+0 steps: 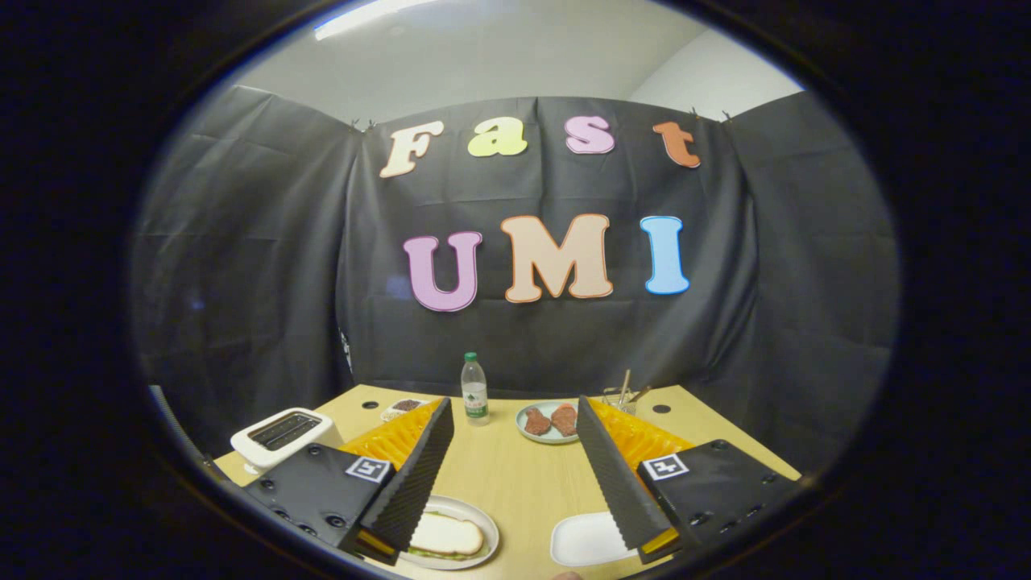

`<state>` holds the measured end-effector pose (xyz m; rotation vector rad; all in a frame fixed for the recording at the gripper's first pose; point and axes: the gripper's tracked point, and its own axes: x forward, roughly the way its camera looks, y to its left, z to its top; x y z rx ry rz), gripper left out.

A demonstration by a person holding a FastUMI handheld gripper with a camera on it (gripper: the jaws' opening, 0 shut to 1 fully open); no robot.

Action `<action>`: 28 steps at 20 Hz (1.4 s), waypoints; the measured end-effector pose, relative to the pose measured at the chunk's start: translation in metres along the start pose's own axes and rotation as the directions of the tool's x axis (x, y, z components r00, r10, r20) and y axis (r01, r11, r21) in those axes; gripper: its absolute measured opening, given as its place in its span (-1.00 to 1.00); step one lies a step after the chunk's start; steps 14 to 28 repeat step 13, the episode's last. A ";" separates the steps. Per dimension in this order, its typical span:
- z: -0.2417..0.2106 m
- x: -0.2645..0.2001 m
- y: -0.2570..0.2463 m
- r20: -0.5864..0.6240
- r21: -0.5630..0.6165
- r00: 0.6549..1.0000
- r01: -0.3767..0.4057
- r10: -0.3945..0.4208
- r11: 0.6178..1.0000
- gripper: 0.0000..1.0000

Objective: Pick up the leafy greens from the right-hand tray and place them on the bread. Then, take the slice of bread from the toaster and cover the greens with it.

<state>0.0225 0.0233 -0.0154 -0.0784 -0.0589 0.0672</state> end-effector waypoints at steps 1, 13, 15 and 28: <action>0.000 -0.001 -0.001 0.001 -0.001 1.000 -0.001 0.001 1.000 0.95; 0.010 -0.011 -0.033 0.017 0.046 1.000 -0.004 0.004 0.999 0.95; 0.010 -0.011 -0.033 0.017 0.046 1.000 -0.004 0.004 0.999 0.95; 0.010 -0.011 -0.033 0.017 0.046 1.000 -0.004 0.004 0.999 0.95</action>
